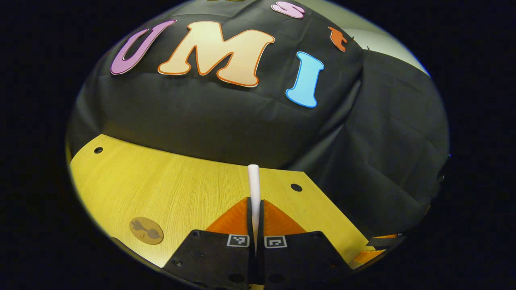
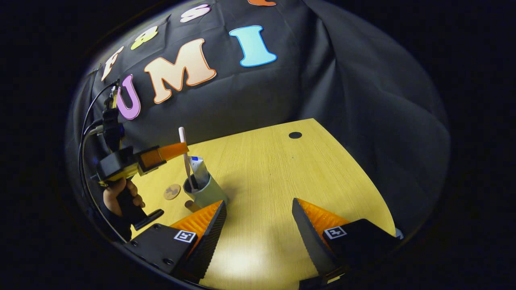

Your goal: Put the toothbrush and toothpaste on the desktop into the cup, then pick up the cup and place it on the coaster on the desktop.

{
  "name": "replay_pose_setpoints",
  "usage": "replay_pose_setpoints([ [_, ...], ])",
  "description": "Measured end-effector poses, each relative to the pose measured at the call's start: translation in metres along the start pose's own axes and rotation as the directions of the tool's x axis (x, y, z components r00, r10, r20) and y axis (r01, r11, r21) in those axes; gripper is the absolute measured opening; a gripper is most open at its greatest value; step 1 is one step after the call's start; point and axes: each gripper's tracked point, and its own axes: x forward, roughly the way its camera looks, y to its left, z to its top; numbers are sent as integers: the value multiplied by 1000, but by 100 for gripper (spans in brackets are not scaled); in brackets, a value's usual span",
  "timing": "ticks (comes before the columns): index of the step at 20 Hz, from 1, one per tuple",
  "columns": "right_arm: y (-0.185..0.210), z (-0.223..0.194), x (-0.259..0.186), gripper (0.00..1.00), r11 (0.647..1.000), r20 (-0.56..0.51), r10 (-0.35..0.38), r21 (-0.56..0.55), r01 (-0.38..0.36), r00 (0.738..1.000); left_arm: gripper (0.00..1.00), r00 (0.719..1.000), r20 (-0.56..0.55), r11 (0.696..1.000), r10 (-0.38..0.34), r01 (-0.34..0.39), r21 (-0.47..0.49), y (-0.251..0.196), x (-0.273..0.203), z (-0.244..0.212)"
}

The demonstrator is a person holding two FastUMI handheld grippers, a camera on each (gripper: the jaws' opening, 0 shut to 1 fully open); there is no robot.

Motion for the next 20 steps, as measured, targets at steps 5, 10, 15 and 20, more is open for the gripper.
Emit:
replay_pose_setpoints([
  [5, 14, 12, 11, 99, 998, 4, 52, -24, -51, 999, 0, 1000, 12, 1000, 21, -21, 21, -8, -22, -7],
  [10, 29, 8, 17, 99, 993, -25, 113, -30, -114, 993, 3, 999, -37, 1000, 21, -20, 2, -17, -43, -30],
  [15, 59, -10, 26, 99, 981, -127, 184, -40, -191, 975, 32, 998, -65, 1000, 4, -5, -24, -19, -62, -40],
  [20, 107, -28, 36, 99, 968, -284, 224, -46, -247, 932, 95, 994, -18, 994, 112, -112, 19, 32, -96, -22],
])
